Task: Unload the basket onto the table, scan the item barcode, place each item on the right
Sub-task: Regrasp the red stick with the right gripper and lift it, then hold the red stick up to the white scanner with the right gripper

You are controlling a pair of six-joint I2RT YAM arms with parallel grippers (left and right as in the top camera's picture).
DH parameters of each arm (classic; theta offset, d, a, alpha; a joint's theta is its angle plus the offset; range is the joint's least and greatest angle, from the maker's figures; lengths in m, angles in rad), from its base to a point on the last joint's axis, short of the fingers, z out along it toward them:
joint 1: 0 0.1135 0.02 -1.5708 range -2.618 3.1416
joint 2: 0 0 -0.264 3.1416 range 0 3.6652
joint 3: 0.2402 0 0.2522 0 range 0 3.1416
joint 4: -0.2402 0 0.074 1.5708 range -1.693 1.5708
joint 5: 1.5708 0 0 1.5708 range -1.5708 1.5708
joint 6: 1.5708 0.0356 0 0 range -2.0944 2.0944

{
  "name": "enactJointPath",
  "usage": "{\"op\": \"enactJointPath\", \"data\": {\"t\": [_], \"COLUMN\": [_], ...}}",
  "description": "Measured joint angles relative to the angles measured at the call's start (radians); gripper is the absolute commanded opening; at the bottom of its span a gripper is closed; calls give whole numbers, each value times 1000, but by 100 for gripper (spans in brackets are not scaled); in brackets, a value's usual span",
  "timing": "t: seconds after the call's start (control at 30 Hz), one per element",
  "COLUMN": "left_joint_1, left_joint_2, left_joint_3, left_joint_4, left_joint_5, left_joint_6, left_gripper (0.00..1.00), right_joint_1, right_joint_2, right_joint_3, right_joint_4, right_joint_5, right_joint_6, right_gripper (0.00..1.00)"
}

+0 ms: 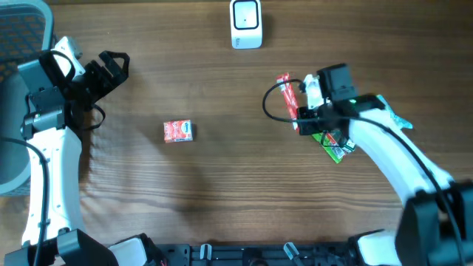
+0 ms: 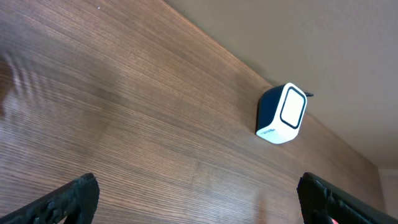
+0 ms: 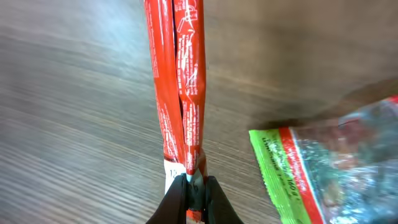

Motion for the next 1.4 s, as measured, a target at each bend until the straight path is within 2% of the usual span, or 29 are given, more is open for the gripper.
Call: {"op": "enactJointPath", "data": {"t": [0.33,0.47,0.6,0.73,0.9,1.03,1.17,1.27,1.4], "left_joint_1": [0,0,0,0,0,0,0,0,0], "left_joint_2": [0,0,0,0,0,0,0,0,0], "left_joint_3": [0,0,0,0,0,0,0,0,0], "left_joint_4": [0,1,0,0,2,2,0,0,0], "left_joint_5": [0,0,0,0,0,0,2,3,3], "left_joint_6": [0,0,0,0,1,3,3,3,3], "left_gripper": [100,100,100,100,100,100,100,100,100], "right_joint_1": [0,16,121,218,285,293,296,311,336], "right_joint_2": [-31,-29,-30,-28,72,251,502,629,734], "right_joint_3": [2,105,307,343,355,353,356,356,356], "right_joint_4": [-36,-132,-120,83,548,890,1249,1348,1358], "right_joint_5": [-18,135,423,702,995,1141,1250,1263,1226], "right_joint_6": [-2,-28,-116,-333,-640,-899,-1183,-1310,-1365], "right_gripper": [4,4,4,4,4,4,4,4,4]}}
